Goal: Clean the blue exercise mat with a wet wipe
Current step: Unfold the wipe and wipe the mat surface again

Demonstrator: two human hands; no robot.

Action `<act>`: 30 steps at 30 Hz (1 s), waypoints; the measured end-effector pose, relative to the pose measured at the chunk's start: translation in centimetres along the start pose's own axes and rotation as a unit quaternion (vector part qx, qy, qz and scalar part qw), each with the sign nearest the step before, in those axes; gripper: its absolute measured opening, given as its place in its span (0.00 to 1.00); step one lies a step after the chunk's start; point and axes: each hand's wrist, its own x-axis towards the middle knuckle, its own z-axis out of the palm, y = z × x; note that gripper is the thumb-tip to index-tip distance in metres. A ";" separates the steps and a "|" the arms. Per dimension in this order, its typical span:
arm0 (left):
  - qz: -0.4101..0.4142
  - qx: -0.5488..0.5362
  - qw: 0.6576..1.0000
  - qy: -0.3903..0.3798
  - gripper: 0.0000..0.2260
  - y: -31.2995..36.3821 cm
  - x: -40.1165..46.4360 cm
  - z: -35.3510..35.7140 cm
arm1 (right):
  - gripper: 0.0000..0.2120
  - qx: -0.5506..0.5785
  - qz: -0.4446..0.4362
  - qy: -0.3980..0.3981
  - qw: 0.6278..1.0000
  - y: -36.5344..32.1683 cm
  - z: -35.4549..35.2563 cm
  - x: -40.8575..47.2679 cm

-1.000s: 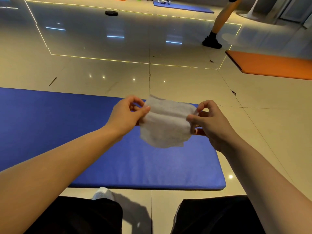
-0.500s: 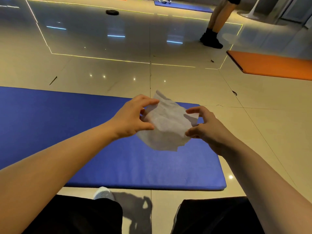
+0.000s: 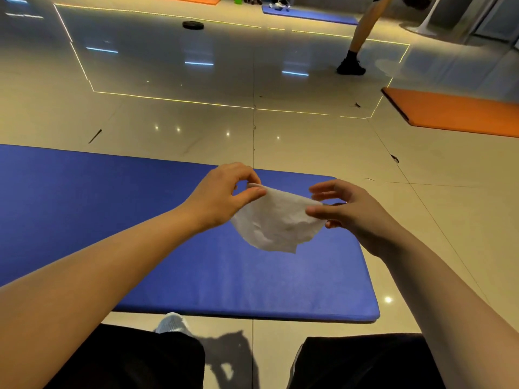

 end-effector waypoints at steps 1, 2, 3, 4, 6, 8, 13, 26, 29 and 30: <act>-0.015 -0.011 1.000 -0.002 0.04 0.1 0.0 0.0 | 0.13 -0.020 -0.006 -0.001 1.000 0.0 -0.1 0.1; -0.027 -0.019 0.999 -0.006 0.04 0.3 0.0 0.0 | 0.13 -0.034 -0.016 0.004 0.999 -0.1 -0.2 0.1; -0.033 -0.026 0.999 -0.007 0.04 0.3 0.1 0.1 | 0.12 -0.047 -0.029 0.014 0.998 -0.3 -0.5 0.1; -0.037 -0.031 0.999 -0.005 0.04 0.5 0.2 0.1 | 0.10 -0.071 -0.044 0.027 0.996 -0.4 -0.7 0.0; -0.038 -0.053 0.998 0.002 0.05 1.0 0.5 0.2 | 0.08 -0.132 -0.068 0.047 0.988 -0.4 -1.3 -0.2; -0.050 -0.107 0.993 0.026 0.06 1.9 0.8 0.5 | 0.08 -0.130 -0.089 0.063 0.985 -0.6 -1.8 -0.6; -0.131 -0.276 0.952 0.031 0.12 4.6 1.7 1.5 | 0.09 -0.071 -0.050 0.028 0.996 -0.9 -4.1 -1.4; -0.385 -0.352 0.836 -0.170 0.12 1.3 2.6 16.5 | 0.06 0.106 0.204 0.011 0.973 13.3 -6.5 1.1; -0.411 -0.342 0.828 -0.166 0.09 -0.9 1.7 22.7 | 0.06 0.089 0.237 0.034 0.967 19.0 -6.4 2.6; -0.427 -0.348 0.819 -0.161 0.09 -1.7 1.3 24.5 | 0.05 0.078 0.248 0.038 0.965 20.9 -6.5 3.1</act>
